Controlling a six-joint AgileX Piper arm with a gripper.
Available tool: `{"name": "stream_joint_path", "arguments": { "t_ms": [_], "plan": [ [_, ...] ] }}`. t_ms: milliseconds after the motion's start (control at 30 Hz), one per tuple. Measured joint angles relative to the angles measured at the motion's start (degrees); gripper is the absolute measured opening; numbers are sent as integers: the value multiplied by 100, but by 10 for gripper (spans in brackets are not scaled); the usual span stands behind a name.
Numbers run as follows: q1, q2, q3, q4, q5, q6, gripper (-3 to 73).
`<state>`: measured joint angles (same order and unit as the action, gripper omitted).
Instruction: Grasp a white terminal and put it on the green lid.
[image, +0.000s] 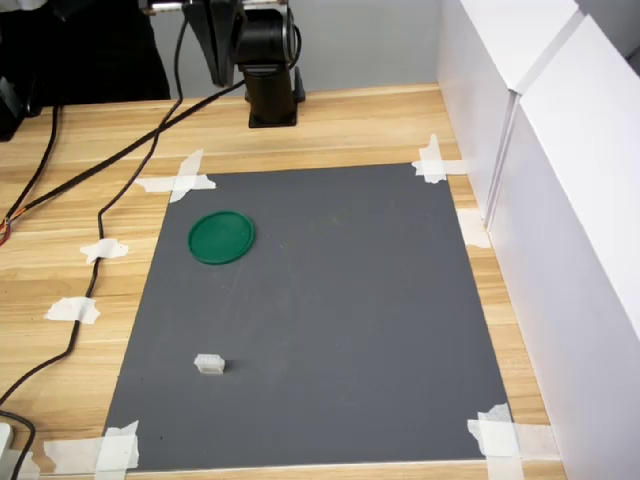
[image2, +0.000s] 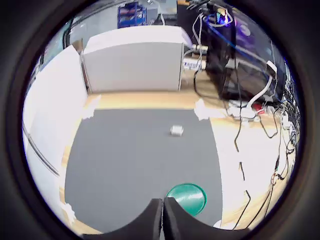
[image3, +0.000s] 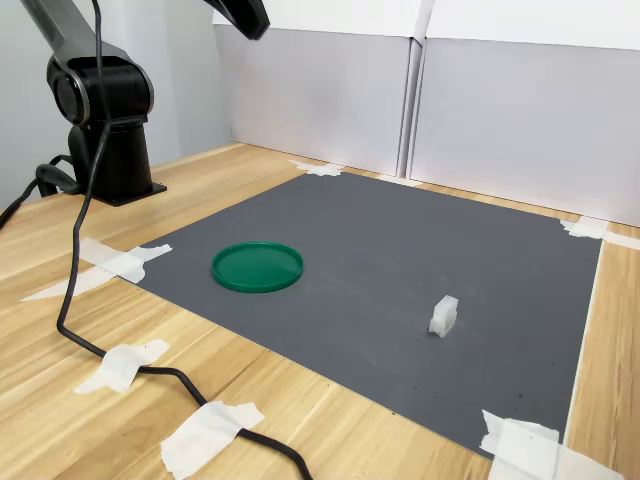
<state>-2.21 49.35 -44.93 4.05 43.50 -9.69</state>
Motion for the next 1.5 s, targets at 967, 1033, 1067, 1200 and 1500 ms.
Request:
{"name": "stream_joint_path", "arguments": {
  "t_ms": [967, 1033, 1067, 1200, 1500],
  "plan": [
    [-597, 4966, -3746, 532, 1292, -1585, 714],
    [-597, 5422, -4321, 392, 1455, -1383, 713],
    [-597, 5641, -4607, 323, 1558, -1269, 713],
    [-597, 6330, -5531, 219, 1990, -972, 713],
    [-287, 7116, -6311, 4, 2596, -803, 715]
  ]
}}
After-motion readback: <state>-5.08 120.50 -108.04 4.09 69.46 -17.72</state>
